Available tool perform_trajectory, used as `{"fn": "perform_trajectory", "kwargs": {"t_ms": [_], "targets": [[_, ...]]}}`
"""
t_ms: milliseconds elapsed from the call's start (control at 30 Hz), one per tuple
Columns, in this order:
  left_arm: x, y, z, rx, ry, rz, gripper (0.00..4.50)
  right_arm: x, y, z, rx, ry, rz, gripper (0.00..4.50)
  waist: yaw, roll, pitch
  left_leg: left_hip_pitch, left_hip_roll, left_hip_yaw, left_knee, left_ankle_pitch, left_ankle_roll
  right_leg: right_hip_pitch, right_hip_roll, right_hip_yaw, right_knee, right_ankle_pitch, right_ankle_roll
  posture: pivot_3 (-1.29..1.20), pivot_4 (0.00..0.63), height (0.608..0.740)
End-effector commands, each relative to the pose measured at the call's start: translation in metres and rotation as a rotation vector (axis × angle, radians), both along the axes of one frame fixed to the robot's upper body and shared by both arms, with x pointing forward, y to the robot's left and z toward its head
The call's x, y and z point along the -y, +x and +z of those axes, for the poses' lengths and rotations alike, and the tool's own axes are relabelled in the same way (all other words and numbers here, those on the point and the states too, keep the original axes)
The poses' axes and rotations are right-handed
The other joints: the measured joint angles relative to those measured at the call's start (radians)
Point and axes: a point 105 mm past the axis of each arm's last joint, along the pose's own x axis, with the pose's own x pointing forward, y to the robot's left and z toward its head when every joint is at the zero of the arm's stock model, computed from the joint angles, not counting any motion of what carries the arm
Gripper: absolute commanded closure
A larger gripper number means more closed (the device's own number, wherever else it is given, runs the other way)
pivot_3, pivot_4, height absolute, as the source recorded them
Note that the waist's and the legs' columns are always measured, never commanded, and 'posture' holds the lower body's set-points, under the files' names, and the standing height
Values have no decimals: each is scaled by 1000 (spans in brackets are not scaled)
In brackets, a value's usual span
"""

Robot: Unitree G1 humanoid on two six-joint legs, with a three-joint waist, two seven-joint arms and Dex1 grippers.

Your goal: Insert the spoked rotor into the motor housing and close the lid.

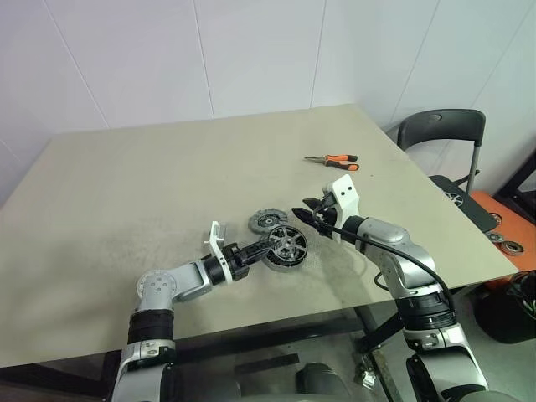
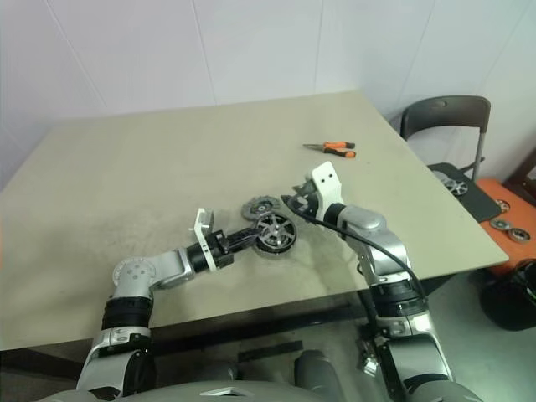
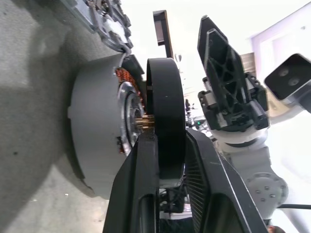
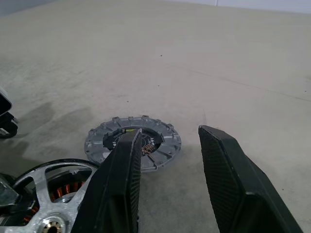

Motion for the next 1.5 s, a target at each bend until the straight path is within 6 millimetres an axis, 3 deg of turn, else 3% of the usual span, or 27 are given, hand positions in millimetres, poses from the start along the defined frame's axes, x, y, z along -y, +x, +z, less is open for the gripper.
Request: {"fn": "perform_trajectory", "kwargs": {"t_ms": [33, 100, 333, 500, 667, 833, 900, 1067, 1267, 1500], "targets": [[-6, -3, -9, -17, 37, 17, 2753, -7, 1, 19, 78, 5, 29, 2549, 1, 0, 0, 0, 0, 0, 0, 0, 0, 0, 0, 0, 0, 0, 0, 0, 0, 740], [-5, -3, -7, -26, 24, 16, 2136, -7, 1, 19, 77, 6, 29, 2549, 5, 0, 0, 0, 0, 0, 0, 0, 0, 1, 0, 0, 0, -1, 1, 0, 0, 740], [-23, 0, 18, 46, 9, 37, 2136, -8, 1, 17, 75, 14, 23, 2549, 3, 0, 0, 0, 0, 0, 1, 0, 0, 1, 0, 0, 0, -2, 3, 0, 0, 740], [-49, 3, 39, 109, 23, 74, 2136, -10, 2, 17, 74, 24, 22, 2549, 6, 0, 0, -1, 0, 0, 0, 0, 0, 0, 0, 0, 0, -1, 2, 0, 0, 740], [-75, 5, 45, 124, 57, 131, 2136, -12, 4, 17, 76, 35, 24, 2549, 9, 0, 0, -1, 0, 0, 0, 0, 0, 0, 0, 0, 0, 0, 1, 0, 0, 740], [-93, 9, 54, 155, 89, 205, 2136, -23, -8, 39, 72, 152, 114, 2549, 8, 0, 1, -1, 0, -1, 0, 0, 0, 0, 0, 0, 0, 0, 0, 0, 0, 740], [-96, 11, 55, 161, 102, 222, 2110, -28, -20, 49, 71, 180, 200, 2937, 8, 0, 1, -1, 0, -1, 0, 0, 0, -1, 0, 0, 0, 0, 0, 0, 0, 740], [-88, 12, 51, 153, 116, 218, 2110, -27, -43, 24, 29, 35, 344, 4462, 13, -1, 0, -1, 0, -1, 0, 0, 0, 0, -1, -1, -2, -1, 2, 0, 0, 740], [-86, 9, 44, 133, 129, 218, 2110, -31, -60, -17, -59, -124, 417, 4462, 6, -1, 1, -1, 0, -1, 0, 0, 0, -1, 0, -1, -1, -2, 4, 0, 0, 740], [-89, 7, 40, 120, 147, 222, 2110, -26, -31, -5, 8, -25, 255, 4462, 10, -2, 2, -1, 0, 0, 1, 0, 0, 0, 0, 0, -1, -2, 3, 0, 0, 740]]}}
